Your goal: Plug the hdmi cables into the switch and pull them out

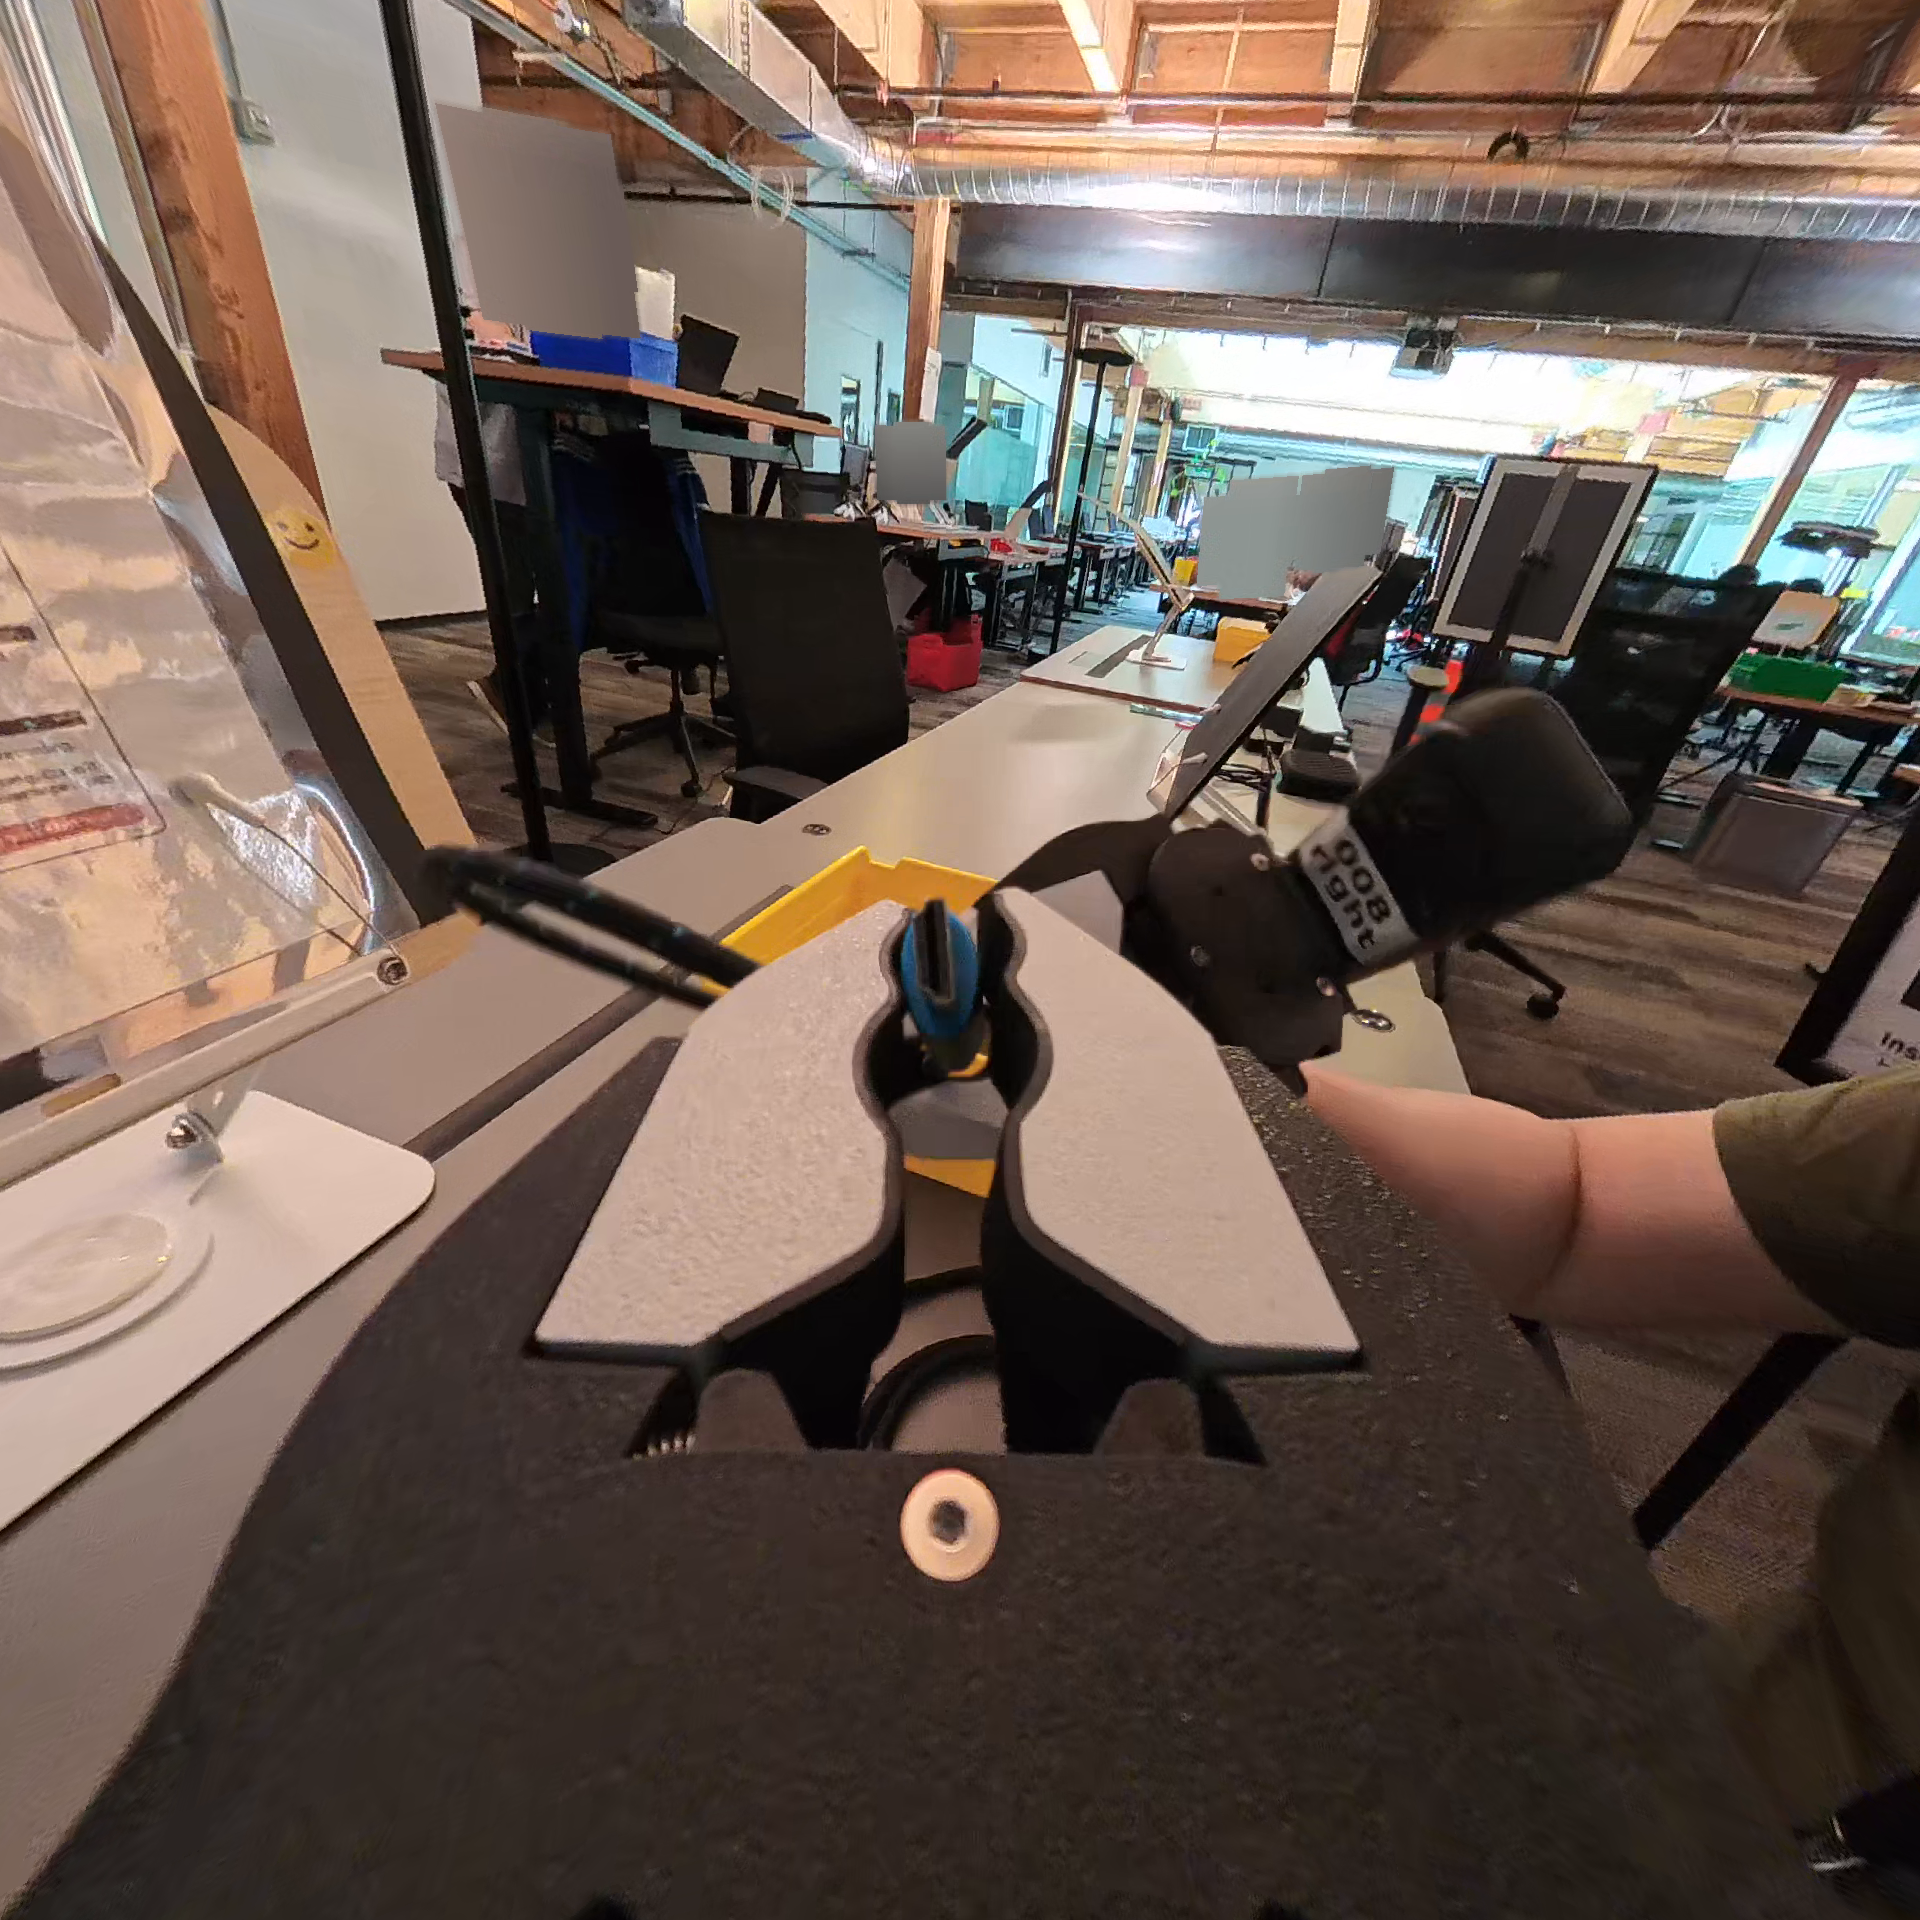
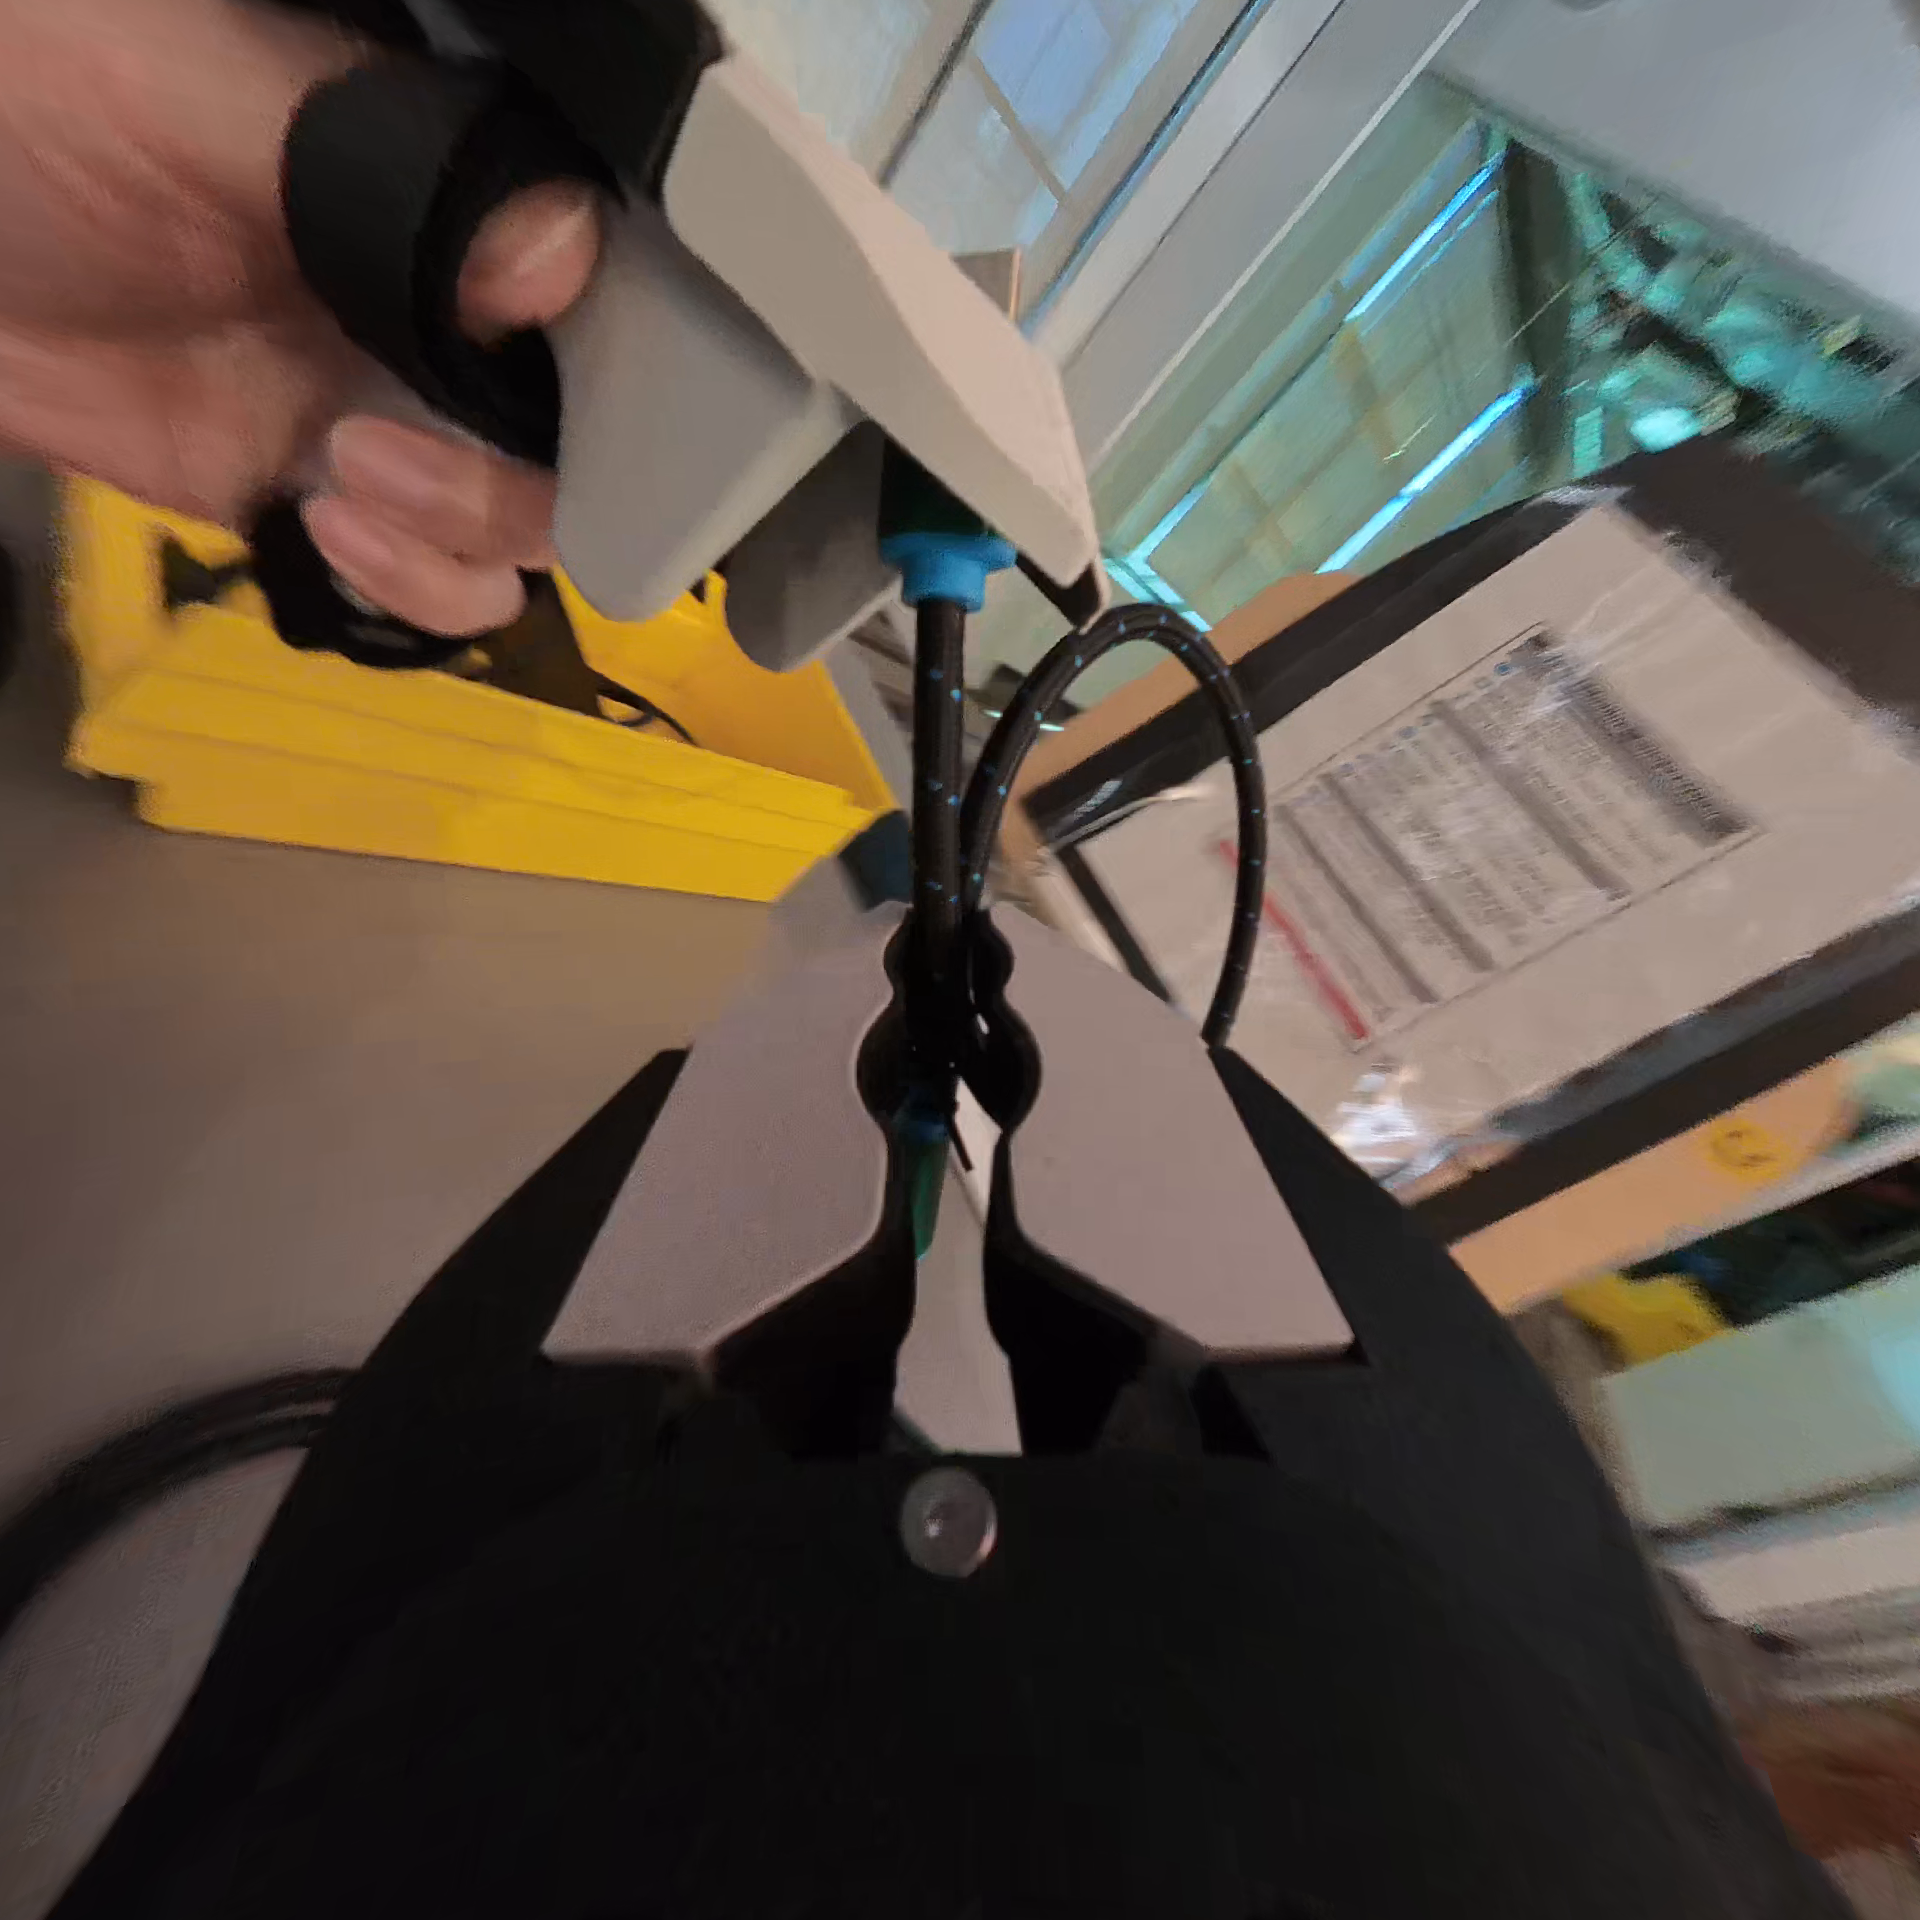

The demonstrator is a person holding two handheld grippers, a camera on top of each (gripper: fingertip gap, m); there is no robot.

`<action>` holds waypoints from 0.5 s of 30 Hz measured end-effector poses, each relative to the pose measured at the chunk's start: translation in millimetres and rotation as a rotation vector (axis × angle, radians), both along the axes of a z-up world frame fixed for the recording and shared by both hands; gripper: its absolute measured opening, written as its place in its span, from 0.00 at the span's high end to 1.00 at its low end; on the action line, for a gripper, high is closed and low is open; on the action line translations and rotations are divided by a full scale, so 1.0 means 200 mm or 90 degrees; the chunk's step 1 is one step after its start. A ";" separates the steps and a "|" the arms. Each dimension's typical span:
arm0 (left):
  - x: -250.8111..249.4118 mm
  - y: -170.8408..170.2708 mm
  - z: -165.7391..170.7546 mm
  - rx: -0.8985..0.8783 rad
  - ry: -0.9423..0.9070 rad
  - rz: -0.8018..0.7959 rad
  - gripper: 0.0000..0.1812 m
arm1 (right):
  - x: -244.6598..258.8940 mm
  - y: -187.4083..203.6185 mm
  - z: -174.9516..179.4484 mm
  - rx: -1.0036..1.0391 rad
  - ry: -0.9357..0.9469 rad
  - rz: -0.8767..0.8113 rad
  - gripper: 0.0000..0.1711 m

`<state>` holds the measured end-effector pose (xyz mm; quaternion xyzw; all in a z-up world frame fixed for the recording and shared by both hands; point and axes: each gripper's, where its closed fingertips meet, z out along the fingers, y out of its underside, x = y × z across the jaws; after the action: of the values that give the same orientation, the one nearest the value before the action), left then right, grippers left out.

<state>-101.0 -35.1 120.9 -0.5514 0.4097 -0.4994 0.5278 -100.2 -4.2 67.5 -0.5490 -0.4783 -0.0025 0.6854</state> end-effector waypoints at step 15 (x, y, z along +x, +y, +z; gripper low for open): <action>-0.12 -0.01 -0.07 0.055 0.112 0.022 0.84 | 0.07 0.02 -0.03 0.130 -0.158 -0.036 0.95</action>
<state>-125.1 -37.4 107.3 -0.5770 0.4657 -0.4219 0.5218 -86.1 -0.8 62.2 -0.4851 -0.5408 -0.1382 0.6731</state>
